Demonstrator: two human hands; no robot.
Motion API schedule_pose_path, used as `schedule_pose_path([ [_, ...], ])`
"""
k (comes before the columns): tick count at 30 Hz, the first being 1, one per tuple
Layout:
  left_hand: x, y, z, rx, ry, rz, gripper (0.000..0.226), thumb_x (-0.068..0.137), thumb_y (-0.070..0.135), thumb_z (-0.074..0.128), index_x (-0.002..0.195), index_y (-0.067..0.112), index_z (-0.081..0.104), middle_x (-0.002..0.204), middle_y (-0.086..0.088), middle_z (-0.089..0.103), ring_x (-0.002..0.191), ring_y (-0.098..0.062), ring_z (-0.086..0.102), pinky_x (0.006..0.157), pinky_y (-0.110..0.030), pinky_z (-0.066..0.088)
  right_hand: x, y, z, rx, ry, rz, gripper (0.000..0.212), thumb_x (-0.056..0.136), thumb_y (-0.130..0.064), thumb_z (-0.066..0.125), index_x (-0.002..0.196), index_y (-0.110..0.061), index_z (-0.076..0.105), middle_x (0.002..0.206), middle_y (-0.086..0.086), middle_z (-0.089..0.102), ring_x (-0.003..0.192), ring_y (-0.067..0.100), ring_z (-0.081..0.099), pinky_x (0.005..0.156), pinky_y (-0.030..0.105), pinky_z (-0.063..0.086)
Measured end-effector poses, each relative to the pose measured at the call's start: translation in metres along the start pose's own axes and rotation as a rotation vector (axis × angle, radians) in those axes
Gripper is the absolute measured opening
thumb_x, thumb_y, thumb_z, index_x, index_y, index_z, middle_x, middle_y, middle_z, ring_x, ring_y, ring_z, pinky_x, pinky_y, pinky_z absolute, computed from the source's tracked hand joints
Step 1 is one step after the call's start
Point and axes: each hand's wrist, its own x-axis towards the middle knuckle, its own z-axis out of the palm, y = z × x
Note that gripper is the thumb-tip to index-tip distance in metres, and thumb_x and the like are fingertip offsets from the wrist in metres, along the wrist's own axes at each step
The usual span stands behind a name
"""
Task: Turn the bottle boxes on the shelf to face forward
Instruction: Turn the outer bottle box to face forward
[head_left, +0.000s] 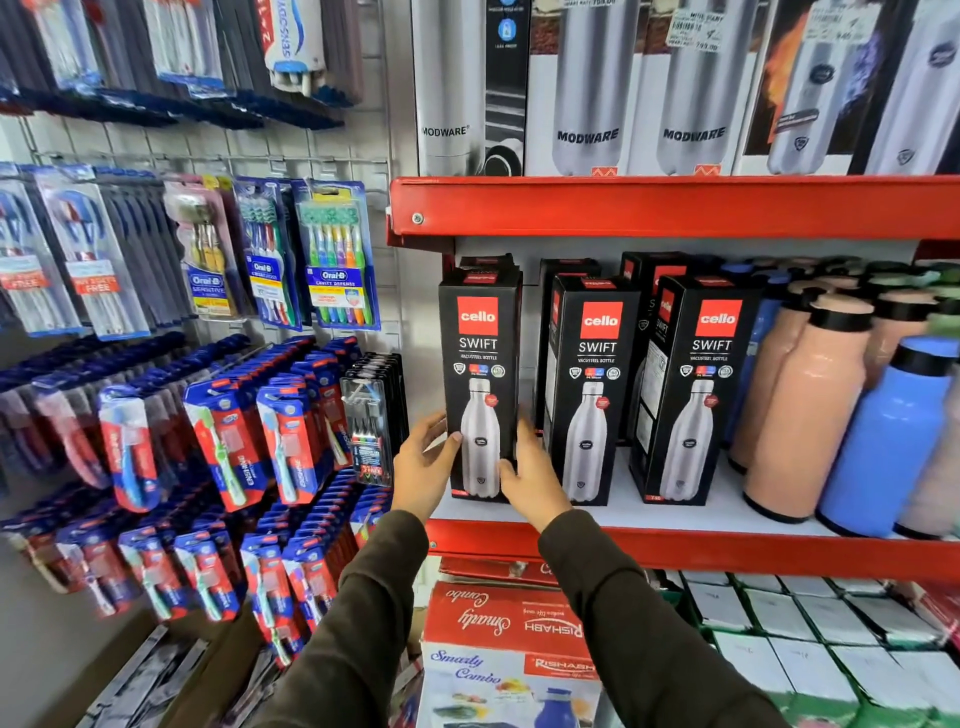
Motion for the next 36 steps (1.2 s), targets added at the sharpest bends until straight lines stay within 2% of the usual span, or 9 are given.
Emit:
schedule_pose_path([
  [4,0.0,-0.004,0.006,0.041,0.029,0.018,0.035,0.095,0.011,0.059,0.131,0.012,0.057,0.13,-0.005,0.064,0.115,-0.006,0.06,0.092,-0.009,0.05,0.002,0.005,0.002,0.005,0.025,0.02,0.078,0.093,0.003,0.047,0.155,-0.019,0.006,0.157,0.01,0.031,0.146,0.025,0.03,0.116,0.028,0.022],
  [7,0.001,-0.007,0.008,0.05,0.066,0.024,0.034,0.096,0.009,0.058,0.13,0.01,0.058,0.128,-0.004,0.065,0.112,-0.004,0.06,0.086,-0.003,0.049,0.004,0.007,0.003,-0.001,0.028,0.033,0.074,0.094,0.001,0.048,0.154,-0.018,0.009,0.155,0.013,0.034,0.145,0.025,0.032,0.117,0.03,0.024],
  [11,0.0,-0.008,0.01,0.032,0.088,0.011,0.032,0.095,0.01,0.058,0.127,0.014,0.058,0.123,-0.001,0.065,0.111,-0.006,0.06,0.101,-0.026,0.05,0.006,0.009,0.005,0.007,0.026,0.035,0.071,0.095,0.0,0.048,0.154,-0.017,0.013,0.157,0.012,0.032,0.146,0.024,0.03,0.117,0.03,0.023],
  [16,-0.003,-0.007,0.01,0.051,0.075,0.01,0.034,0.097,0.014,0.056,0.131,0.015,0.055,0.13,-0.001,0.063,0.116,-0.01,0.059,0.101,-0.027,0.047,0.007,0.011,0.009,0.008,0.078,0.029,0.067,0.095,-0.001,0.047,0.153,-0.016,0.018,0.153,0.01,0.037,0.143,0.025,0.036,0.117,0.031,0.026],
  [19,-0.004,-0.009,0.01,0.045,0.067,-0.007,0.032,0.099,0.017,0.054,0.131,0.021,0.054,0.13,-0.001,0.063,0.111,-0.005,0.06,0.104,-0.036,0.049,0.007,0.011,0.012,0.026,0.135,0.037,0.056,0.099,-0.007,0.042,0.151,-0.015,0.025,0.15,0.013,0.043,0.139,0.027,0.041,0.117,0.034,0.03],
  [23,-0.008,-0.008,0.009,0.031,0.075,-0.031,0.03,0.098,0.019,0.055,0.126,0.03,0.056,0.12,0.006,0.064,0.118,-0.016,0.062,0.104,-0.047,0.051,0.002,0.01,0.011,0.08,0.152,0.032,0.05,0.101,-0.014,0.04,0.15,-0.016,0.031,0.142,0.013,0.053,0.131,0.027,0.05,0.108,0.025,0.035],
  [29,-0.023,-0.002,0.004,-0.011,0.061,-0.028,0.027,0.097,0.022,0.057,0.116,0.042,0.058,0.121,0.009,0.065,0.124,-0.018,0.06,0.105,-0.05,0.05,-0.011,0.012,0.008,0.117,0.149,0.028,0.046,0.103,-0.019,0.039,0.149,-0.015,0.035,0.135,0.011,0.059,0.124,0.023,0.055,0.092,0.01,0.032],
  [33,-0.04,0.005,0.002,-0.032,0.077,-0.029,0.029,0.097,0.023,0.058,0.113,0.047,0.057,0.113,0.023,0.062,0.123,-0.016,0.06,0.106,-0.047,0.05,-0.026,0.01,0.005,0.155,0.144,-0.019,0.045,0.102,-0.021,0.041,0.147,-0.017,0.037,0.132,0.007,0.061,0.122,0.018,0.056,0.096,0.014,0.035],
  [36,-0.05,0.007,0.0,-0.029,0.096,-0.02,0.028,0.096,0.024,0.059,0.114,0.045,0.057,0.11,0.025,0.062,0.119,-0.012,0.061,0.104,-0.046,0.052,-0.037,0.01,0.002,0.192,0.139,-0.021,0.046,0.102,-0.022,0.044,0.147,-0.017,0.039,0.136,0.001,0.058,0.118,0.002,0.052,0.097,0.011,0.035],
])
